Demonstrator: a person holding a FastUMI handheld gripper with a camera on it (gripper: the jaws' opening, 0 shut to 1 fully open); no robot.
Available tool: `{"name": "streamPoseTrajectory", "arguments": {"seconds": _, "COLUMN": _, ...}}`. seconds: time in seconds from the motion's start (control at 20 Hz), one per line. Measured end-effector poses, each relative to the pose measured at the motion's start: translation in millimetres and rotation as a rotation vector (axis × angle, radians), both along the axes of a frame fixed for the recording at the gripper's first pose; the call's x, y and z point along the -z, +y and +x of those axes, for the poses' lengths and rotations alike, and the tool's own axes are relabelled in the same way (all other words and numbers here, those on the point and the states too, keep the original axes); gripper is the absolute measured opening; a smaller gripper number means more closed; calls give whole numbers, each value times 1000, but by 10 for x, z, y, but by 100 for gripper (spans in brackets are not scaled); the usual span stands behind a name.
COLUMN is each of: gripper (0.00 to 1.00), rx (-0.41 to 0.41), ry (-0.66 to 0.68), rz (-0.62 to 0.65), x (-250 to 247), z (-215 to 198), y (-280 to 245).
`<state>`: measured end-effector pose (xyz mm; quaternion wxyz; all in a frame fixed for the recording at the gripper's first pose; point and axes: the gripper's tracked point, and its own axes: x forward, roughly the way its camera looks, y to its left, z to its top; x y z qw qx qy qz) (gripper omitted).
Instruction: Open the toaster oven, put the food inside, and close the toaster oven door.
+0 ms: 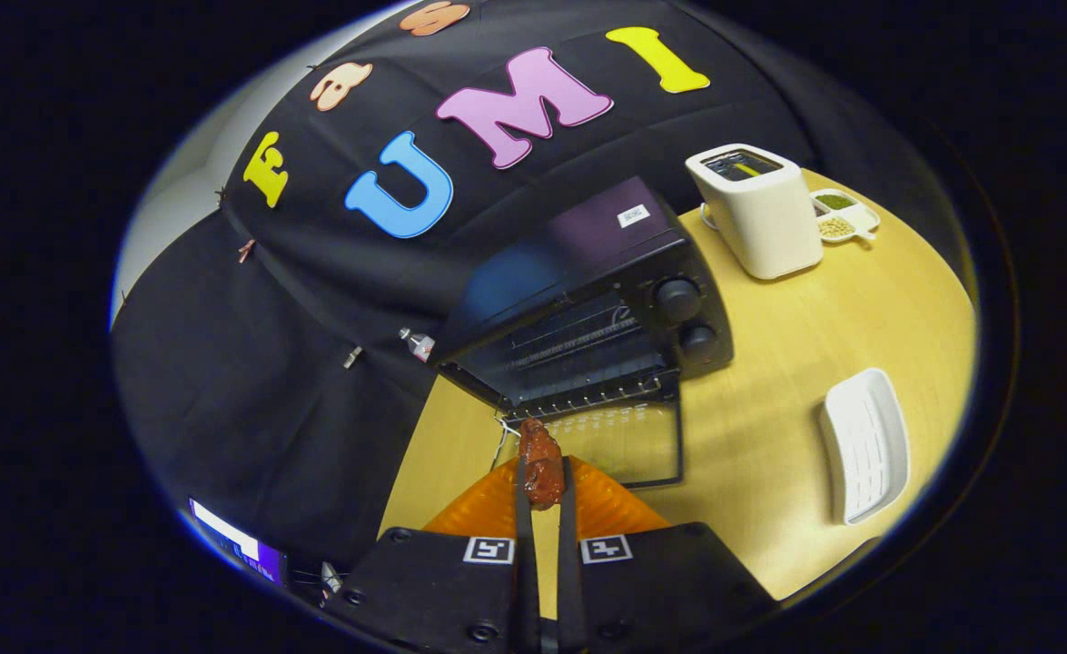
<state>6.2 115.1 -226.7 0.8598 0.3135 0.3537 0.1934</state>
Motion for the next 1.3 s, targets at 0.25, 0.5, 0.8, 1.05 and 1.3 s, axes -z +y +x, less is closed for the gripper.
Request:
{"name": "streamPoseTrajectory", "arguments": {"seconds": 0.25, "gripper": 12, "rx": 94, "ry": -33, "rz": 51, "x": 145, "z": 644, "y": 426}}
{"name": "streamPoseTrajectory", "arguments": {"seconds": 0.5, "gripper": 12, "rx": 160, "ry": -3, "rz": 54, "x": 446, "z": 1105, "y": 641}}
{"name": "streamPoseTrajectory", "arguments": {"seconds": 0.8, "gripper": 12, "rx": 141, "ry": 18, "rz": 21, "x": 690, "z": 1296, "y": 774}}
{"name": "streamPoseTrajectory", "arguments": {"seconds": 1.05, "gripper": 25, "rx": 152, "ry": 34, "rz": -118, "x": 840, "z": 1461, "y": 589}}
{"name": "streamPoseTrajectory", "arguments": {"seconds": 1.3, "gripper": 46, "rx": 196, "ry": 44, "rz": -260, "x": 888, "z": 1446, "y": 240}}
